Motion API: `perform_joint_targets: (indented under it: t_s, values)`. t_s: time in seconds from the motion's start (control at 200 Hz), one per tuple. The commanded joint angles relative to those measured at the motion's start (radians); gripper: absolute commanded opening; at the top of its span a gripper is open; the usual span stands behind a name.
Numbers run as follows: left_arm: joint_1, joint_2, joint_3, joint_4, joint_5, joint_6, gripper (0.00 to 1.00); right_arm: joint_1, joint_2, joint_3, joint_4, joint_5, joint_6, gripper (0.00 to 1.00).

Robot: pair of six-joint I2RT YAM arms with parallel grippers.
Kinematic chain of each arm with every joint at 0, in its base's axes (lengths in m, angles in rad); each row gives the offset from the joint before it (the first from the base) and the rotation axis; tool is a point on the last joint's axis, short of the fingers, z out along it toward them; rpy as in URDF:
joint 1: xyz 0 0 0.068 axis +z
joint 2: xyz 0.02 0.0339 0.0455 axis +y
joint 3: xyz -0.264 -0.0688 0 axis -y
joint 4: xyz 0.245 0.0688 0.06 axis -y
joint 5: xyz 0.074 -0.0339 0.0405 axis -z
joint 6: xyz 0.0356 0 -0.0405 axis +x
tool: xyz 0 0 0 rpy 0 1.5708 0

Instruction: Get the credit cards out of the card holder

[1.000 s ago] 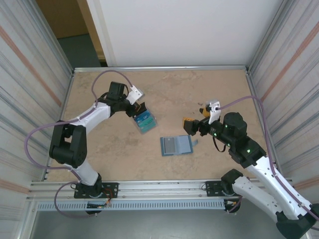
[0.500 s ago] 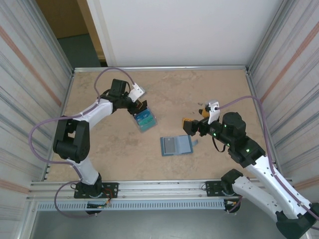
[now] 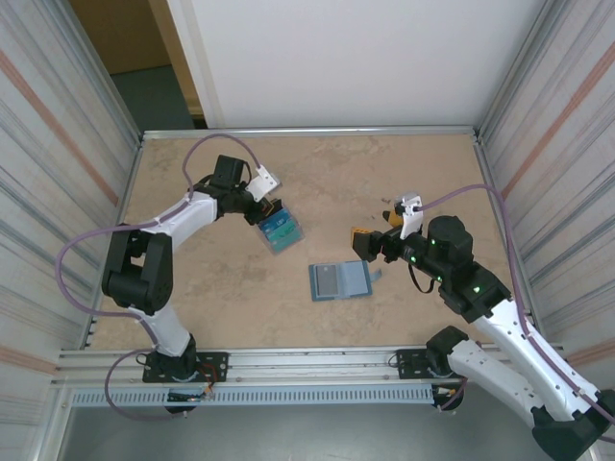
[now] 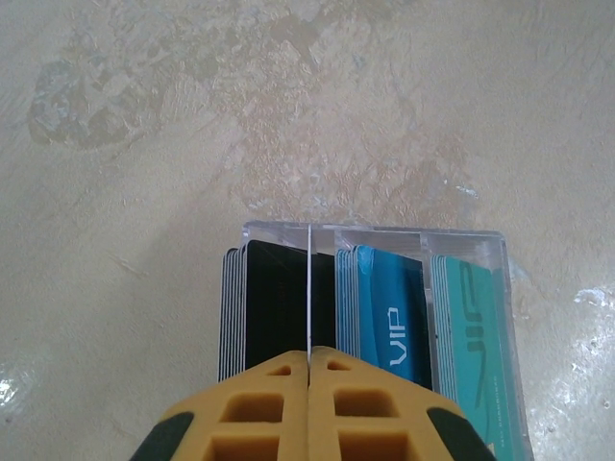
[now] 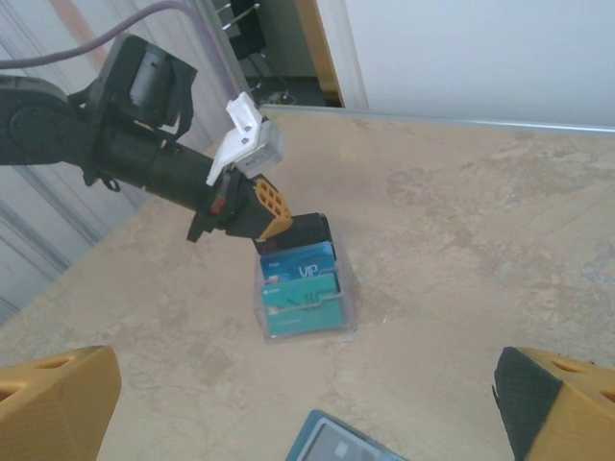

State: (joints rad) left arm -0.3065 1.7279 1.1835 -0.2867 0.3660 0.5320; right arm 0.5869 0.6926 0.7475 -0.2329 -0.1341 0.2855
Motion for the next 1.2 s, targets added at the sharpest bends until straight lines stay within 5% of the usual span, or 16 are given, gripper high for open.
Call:
perform_joint_targets:
  t_s: [0.0, 0.501, 1.198]
  values:
    - [0.010, 0.006, 0.004, -0.020, -0.011, 0.026, 0.00, -0.006, -0.002, 0.019, -0.004, 0.000, 0.030, 0.99]
    - [-0.012, 0.089, 0.080, -0.007, 0.048, 0.012, 0.00, -0.036, 0.059, 0.083, -0.058, 0.048, 0.079, 0.99]
    - [-0.094, 0.159, 0.174, 0.010, -0.039, -0.010, 0.00, -0.075, 0.056, 0.075, -0.122, 0.190, 0.140, 0.99]
